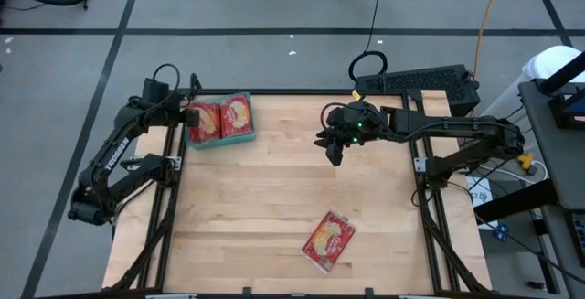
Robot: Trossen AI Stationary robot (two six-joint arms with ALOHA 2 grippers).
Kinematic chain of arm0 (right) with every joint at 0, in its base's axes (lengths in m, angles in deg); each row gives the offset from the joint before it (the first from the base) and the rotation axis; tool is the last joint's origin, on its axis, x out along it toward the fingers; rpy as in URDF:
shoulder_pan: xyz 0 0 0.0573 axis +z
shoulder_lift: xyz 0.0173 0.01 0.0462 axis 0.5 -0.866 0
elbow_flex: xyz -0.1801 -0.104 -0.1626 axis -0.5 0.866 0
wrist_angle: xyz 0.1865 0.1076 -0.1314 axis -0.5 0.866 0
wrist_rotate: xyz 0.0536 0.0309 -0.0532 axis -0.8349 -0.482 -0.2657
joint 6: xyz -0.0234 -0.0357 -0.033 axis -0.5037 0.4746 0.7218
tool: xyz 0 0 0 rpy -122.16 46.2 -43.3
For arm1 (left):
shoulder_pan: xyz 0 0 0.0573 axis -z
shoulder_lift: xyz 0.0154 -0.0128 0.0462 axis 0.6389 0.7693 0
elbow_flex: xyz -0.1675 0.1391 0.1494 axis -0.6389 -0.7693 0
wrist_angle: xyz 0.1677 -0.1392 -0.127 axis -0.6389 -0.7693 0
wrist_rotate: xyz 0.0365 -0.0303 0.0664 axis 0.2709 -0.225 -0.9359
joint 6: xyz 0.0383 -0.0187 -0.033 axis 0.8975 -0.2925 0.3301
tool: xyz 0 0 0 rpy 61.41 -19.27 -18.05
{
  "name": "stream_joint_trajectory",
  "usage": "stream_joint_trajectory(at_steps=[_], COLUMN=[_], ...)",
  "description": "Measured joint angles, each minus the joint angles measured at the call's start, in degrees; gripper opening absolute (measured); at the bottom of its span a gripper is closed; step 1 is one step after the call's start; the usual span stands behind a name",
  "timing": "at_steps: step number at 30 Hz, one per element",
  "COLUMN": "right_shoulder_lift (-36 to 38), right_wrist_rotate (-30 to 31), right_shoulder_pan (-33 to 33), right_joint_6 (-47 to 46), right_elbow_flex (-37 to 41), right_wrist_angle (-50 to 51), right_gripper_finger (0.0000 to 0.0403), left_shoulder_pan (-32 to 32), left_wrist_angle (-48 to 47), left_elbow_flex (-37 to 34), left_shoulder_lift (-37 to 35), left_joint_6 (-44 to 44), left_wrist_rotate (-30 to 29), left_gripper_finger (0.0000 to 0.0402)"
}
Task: Sort popcorn bags into baskets
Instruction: Put the red popcorn bag into the blue bin
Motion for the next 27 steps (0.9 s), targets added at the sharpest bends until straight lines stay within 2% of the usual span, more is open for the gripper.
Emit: stream_joint_trajectory(at_steps=[7,12,17,19,21,27], right_shoulder_lift=[0.0,0.0,0.0,0.0,0.0,0.0], right_wrist_rotate=[-1.4,-1.49,-1.46,-1.39,-1.34,-1.29], right_shoulder_pan=[0.0,0.02,0.02,0.02,0.02,0.02], right_joint_6=[-0.03,-0.04,0.07,0.27,0.58,0.35], right_elbow_flex=[0.0,0.0,0.0,0.0,0.0,0.0], right_wrist_angle=[0.0,0.0,0.01,0.0,0.01,0.01], right_gripper_finger=[0.0118,0.0118,0.0118,0.0118,0.0118,0.0118], left_shoulder_pan=[0.0,0.68,5.36,8.75,12.4,20.18], left_wrist_angle=[-0.45,-2.88,-0.96,1.41,2.97,7.01], left_elbow_flex=[0.14,3.97,7.69,7.39,6.48,2.67], left_shoulder_lift=[-1.43,-2.72,-2.63,-2.36,-1.45,3.81], left_joint_6=[-1.34,-0.51,-0.9,-2.97,-5.08,-13.42], left_wrist_rotate=[-2.64,-2.28,7.75,9.23,8.55,0.09], left_gripper_finger=[0.0239,0.0235,0.0186,0.0156,0.0125,0.0032])
